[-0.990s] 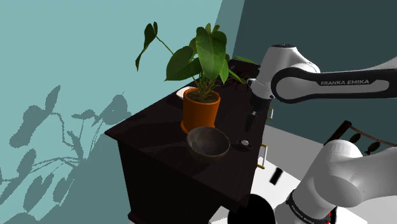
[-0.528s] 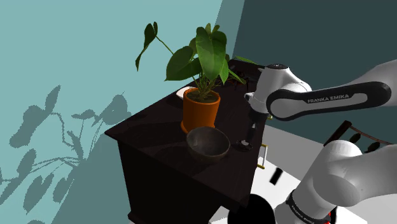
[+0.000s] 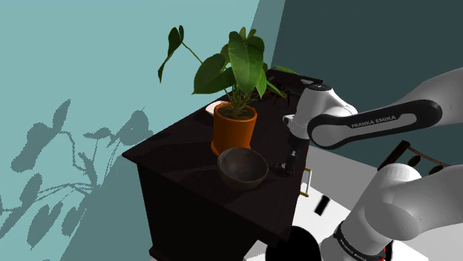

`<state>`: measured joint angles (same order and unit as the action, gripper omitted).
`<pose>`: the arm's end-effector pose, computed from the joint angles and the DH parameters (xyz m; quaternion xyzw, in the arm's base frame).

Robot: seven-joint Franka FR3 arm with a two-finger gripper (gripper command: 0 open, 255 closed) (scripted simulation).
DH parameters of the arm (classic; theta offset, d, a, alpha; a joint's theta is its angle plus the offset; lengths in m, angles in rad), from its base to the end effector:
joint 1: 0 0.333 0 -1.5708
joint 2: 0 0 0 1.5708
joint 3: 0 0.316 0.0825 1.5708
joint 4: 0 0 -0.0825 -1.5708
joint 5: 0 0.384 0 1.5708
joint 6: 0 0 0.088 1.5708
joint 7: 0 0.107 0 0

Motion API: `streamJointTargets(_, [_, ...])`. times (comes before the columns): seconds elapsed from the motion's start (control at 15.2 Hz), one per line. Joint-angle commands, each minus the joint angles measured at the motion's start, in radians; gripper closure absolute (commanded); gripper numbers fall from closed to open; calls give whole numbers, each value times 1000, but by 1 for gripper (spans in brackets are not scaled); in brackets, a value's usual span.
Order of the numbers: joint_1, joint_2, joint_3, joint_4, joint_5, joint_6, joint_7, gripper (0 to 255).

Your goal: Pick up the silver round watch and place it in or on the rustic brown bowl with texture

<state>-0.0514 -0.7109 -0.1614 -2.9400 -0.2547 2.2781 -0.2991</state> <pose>0.2983 -0.0607 0.3520 0.9886 0.1412 0.0138 0.0507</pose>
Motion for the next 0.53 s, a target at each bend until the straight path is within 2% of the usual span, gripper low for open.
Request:
streamJointTargets(0.0, [0, 1, 0, -1, 0, 2, 0, 0])
streamJointTargets(0.2, [0, 1, 0, 0, 0, 2, 0, 0])
streamJointTargets(0.26, [0, 1, 0, 0, 0, 2, 0, 255])
streamJointTargets(0.46, [0, 1, 0, 0, 0, 2, 0, 255])
